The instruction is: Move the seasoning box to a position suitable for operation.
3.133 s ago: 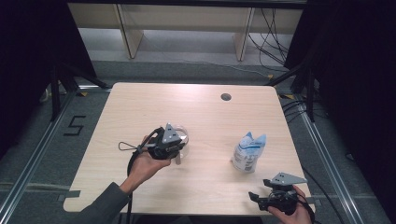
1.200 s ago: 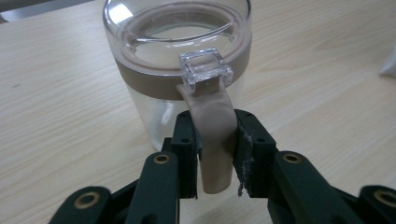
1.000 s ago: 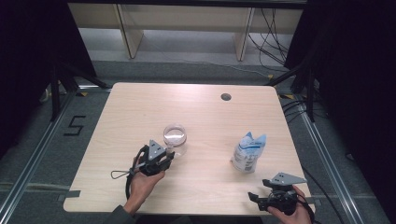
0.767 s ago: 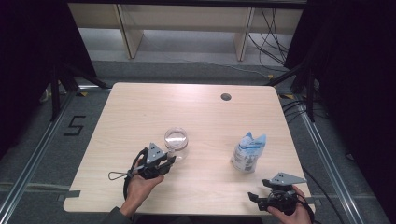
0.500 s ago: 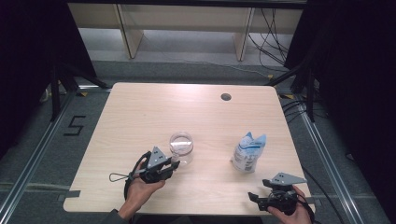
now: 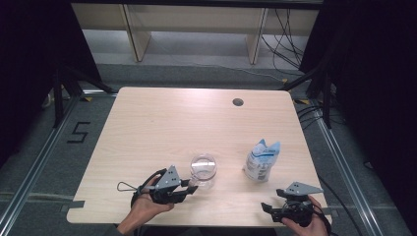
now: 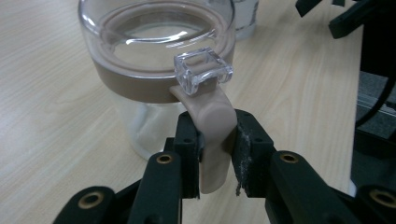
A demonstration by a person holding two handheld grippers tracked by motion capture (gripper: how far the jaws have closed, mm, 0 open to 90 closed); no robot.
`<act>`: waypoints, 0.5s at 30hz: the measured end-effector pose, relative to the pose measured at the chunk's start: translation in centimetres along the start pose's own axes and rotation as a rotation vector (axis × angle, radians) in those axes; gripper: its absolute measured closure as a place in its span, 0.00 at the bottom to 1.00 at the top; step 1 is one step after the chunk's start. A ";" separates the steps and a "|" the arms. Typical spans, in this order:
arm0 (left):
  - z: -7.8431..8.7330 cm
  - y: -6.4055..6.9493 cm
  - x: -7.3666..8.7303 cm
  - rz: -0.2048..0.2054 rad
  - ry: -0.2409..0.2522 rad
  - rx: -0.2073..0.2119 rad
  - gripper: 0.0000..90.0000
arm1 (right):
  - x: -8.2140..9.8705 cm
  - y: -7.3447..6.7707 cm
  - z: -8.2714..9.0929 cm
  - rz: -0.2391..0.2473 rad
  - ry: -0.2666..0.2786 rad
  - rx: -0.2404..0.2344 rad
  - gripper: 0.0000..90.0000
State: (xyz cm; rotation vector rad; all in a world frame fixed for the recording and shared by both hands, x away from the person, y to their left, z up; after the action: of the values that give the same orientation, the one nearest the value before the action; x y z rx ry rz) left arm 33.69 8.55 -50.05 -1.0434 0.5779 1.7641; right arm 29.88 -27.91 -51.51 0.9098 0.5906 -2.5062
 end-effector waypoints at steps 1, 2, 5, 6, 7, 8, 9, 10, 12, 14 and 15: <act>0.1 -0.2 -0.1 -0.006 -0.015 -0.005 0.81 | 0.0 0.0 0.0 0.000 0.001 -0.001 0.24; 0.2 -0.2 -0.1 0.011 -0.017 -0.018 0.81 | 0.0 0.0 -0.1 0.008 0.003 0.000 0.24; 0.4 -0.5 0.0 0.013 -0.030 -0.032 0.81 | 0.0 0.0 0.0 0.001 0.001 -0.002 0.24; 0.4 -0.6 0.0 0.013 -0.027 -0.027 0.81 | 0.0 0.0 0.0 0.001 0.001 -0.002 0.24; 0.4 -0.7 0.0 0.011 -0.030 -0.042 0.81 | 0.0 0.0 0.0 0.006 0.002 -0.001 0.24; 0.4 -0.8 0.0 0.015 -0.033 -0.046 0.81 | 0.0 0.0 0.0 0.004 0.000 -0.002 0.24; 0.4 -0.9 0.0 0.013 -0.036 -0.054 0.81 | 0.0 0.0 0.0 0.004 0.000 -0.002 0.24; 0.4 -1.0 0.0 0.017 -0.031 -0.062 0.81 | 0.0 0.0 -0.1 0.009 0.003 -0.001 0.24; 0.4 -1.3 0.1 0.018 -0.034 -0.074 0.80 | 0.0 0.0 -0.1 0.009 0.003 -0.001 0.24; 0.6 -1.7 0.2 0.012 -0.047 -0.084 0.80 | 0.0 0.0 -0.1 0.005 0.000 -0.001 0.24; 0.5 -1.7 0.2 0.025 -0.033 -0.099 0.80 | 0.0 0.0 -0.1 0.008 0.003 -0.001 0.24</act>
State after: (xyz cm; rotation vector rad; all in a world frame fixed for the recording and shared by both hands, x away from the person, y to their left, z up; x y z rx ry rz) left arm 35.05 9.74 -49.83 -1.0768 0.4894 1.8437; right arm 29.91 -27.89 -51.56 0.9142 0.5882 -2.4972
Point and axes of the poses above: each handheld gripper's, and its own axes: z roughly backward along the jaws, x roughly out of its underside, y roughly to its right, the point moved 3 cm from there along -z, roughly forward along the jaws, and after that the axes turned 8 degrees about -z, right-handed, at the moved point
